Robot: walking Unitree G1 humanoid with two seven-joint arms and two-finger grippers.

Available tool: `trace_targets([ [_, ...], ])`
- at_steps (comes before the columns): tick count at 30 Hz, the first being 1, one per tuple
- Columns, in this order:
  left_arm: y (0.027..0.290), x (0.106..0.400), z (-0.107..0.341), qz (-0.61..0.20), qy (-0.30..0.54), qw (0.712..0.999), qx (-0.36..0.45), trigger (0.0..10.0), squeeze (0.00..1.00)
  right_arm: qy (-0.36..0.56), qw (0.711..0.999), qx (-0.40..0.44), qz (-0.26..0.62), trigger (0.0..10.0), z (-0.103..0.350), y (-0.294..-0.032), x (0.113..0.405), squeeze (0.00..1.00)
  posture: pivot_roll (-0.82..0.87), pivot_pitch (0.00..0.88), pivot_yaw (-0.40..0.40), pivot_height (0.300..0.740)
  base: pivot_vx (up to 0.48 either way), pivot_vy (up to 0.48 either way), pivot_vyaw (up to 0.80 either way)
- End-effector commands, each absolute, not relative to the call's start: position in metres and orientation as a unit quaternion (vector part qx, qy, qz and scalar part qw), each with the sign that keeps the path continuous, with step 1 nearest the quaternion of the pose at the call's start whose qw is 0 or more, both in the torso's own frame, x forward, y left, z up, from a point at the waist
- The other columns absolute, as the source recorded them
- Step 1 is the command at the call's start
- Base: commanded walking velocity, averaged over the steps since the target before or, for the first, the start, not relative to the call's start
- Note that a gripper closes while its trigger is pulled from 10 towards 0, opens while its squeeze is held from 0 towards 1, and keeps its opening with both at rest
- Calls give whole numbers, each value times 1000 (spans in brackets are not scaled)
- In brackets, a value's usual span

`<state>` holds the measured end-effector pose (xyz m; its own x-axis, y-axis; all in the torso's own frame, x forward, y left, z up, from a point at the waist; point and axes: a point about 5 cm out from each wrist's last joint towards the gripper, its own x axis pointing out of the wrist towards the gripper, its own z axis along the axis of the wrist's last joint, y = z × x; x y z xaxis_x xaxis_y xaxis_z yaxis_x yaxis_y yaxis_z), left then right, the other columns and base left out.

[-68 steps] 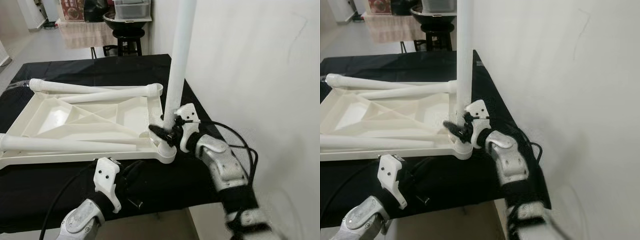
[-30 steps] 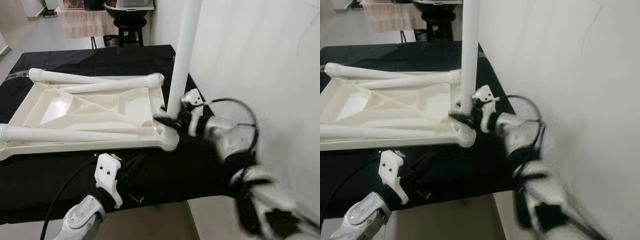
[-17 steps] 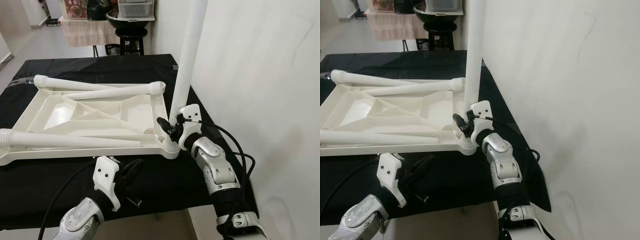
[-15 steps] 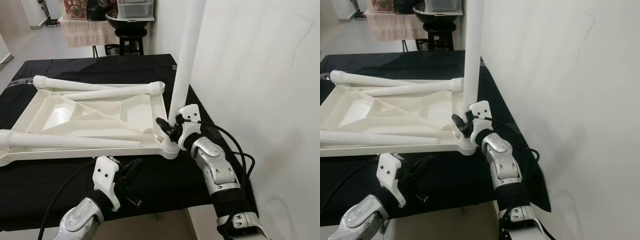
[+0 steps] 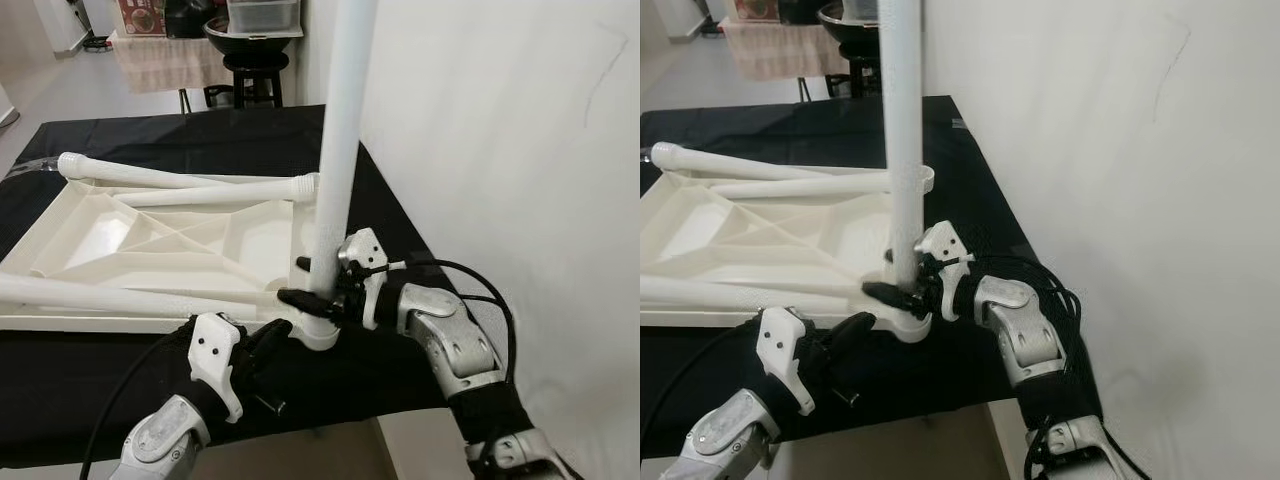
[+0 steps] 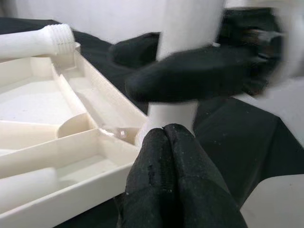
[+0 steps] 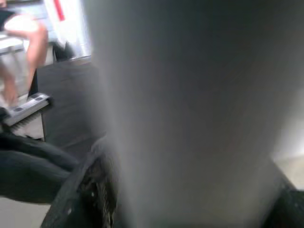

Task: Building children table

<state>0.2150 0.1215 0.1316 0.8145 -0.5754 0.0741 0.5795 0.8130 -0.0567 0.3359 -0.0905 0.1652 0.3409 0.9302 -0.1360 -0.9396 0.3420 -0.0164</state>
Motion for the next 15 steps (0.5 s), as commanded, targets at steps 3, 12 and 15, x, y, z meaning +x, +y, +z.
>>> trace_targets([
  [3, 120, 214, 129, -302, -22, 952, -39, 10000, 0, 60, 817, -36, 572, 10000, 165, -93, 346, 0, 46, 28, -62, 740, 0, 0, 0],
  [12, 119, 211, 130, -301, -23, 952, -42, 10000, 0, 93, 833, -28, 544, 0, 162, -108, 364, 0, 51, 46, -65, 740, 0, 0, 0],
  [15, 119, 211, 130, -301, -23, 952, -42, 10000, 0, 96, 832, -26, 545, 0, 161, -110, 364, 0, 50, 47, -66, 740, 0, 0, 0],
])
